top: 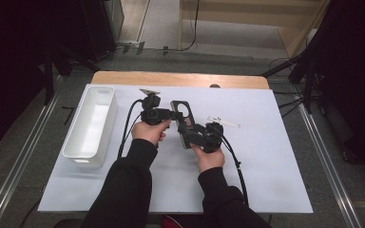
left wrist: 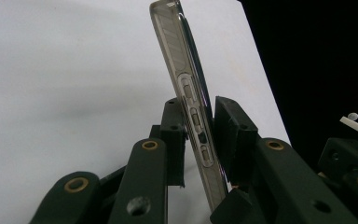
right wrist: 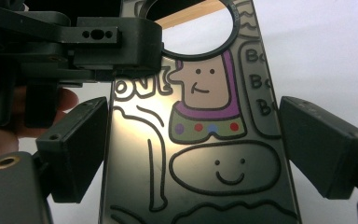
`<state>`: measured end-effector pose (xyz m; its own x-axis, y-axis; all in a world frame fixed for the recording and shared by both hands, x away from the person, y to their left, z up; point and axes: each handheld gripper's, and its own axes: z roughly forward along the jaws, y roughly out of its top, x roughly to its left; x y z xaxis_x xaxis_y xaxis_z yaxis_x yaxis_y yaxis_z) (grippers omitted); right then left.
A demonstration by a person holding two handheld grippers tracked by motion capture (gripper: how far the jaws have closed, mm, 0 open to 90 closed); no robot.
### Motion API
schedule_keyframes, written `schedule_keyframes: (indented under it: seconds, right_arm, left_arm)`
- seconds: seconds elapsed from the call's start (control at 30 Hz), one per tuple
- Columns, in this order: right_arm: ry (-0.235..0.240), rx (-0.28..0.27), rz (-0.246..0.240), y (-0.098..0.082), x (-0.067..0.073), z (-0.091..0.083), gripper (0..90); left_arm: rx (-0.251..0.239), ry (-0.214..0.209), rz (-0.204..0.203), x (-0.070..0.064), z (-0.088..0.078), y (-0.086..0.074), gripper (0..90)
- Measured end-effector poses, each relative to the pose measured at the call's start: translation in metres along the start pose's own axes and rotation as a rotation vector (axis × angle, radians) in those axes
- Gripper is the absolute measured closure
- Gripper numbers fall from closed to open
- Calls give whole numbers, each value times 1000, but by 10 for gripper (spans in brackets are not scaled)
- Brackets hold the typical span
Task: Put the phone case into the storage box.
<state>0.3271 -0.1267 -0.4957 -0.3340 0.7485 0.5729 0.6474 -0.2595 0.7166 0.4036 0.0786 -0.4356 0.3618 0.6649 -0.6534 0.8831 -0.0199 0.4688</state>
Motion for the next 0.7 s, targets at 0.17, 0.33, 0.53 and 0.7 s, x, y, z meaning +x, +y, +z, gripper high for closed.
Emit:
schedule_keyframes:
  seconds: [0.17,0.33,0.53,0.7]
  right_arm:
    - [-1,1,-4,0,0,1,107]
    - [-4,-1,-8,0,0,1,107]
    - [2,-9,-10,0,1,3,107]
    - [10,-17,-4,-1,2,4,107]
  left_arm:
    - [-1,-17,-15,1,0,0,753]
    - [-7,-33,-36,3,0,0,762]
    - [-19,-49,-51,4,-1,1,778]
    - [-26,-51,-46,3,-3,1,787]
